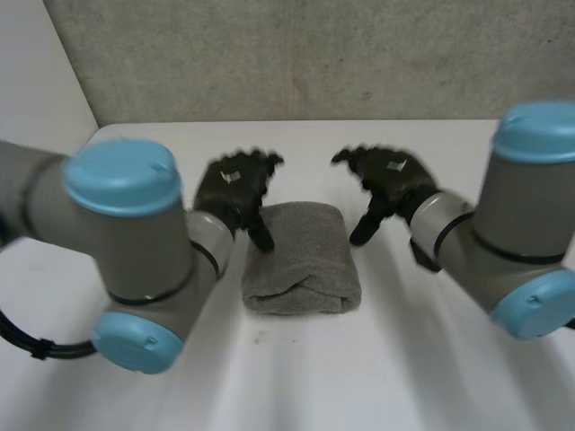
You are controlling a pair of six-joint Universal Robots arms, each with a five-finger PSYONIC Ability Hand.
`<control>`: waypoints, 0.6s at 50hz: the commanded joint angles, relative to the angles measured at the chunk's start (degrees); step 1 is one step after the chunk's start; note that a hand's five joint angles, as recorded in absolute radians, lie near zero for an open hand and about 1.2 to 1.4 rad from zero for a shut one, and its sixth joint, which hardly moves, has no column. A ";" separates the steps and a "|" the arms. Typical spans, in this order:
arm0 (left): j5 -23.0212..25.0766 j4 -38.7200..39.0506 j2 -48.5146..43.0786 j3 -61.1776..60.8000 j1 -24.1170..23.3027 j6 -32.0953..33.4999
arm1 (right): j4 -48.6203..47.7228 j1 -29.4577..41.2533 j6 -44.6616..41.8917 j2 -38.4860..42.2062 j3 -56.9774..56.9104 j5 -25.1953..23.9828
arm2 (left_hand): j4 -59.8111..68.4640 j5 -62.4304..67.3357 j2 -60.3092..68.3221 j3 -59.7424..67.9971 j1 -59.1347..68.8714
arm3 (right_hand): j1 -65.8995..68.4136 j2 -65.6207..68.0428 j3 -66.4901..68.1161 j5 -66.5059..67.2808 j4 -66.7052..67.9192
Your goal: Fold the towel.
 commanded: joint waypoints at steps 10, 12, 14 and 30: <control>2.38 -5.15 20.41 0.65 15.23 0.31 | 1.55 -5.43 -6.82 -13.22 -1.81 12.86 | 0.75 0.03 0.51 0.65 0.41 | -1.86 -2.87 -2.28 -3.39 -3.34; 3.18 -5.33 20.68 0.30 15.59 0.31 | 1.64 -5.52 -7.00 -13.66 -1.81 12.86 | 0.75 0.03 0.51 0.65 0.41 | -1.86 -2.87 -2.28 -3.39 -3.34; 4.14 -5.94 20.77 -0.14 15.68 0.22 | 1.64 -5.61 -7.00 -14.54 -1.81 12.69 | 0.59 -0.14 0.34 0.49 0.25 | -1.86 -2.87 -2.28 -3.39 -3.34; 4.85 -8.06 20.15 -0.41 16.03 0.48 | 1.99 -5.00 -7.26 -15.07 -0.93 11.89 | -0.42 -1.15 -0.67 -0.52 -0.76 | -1.86 -2.87 -2.28 -3.39 -3.34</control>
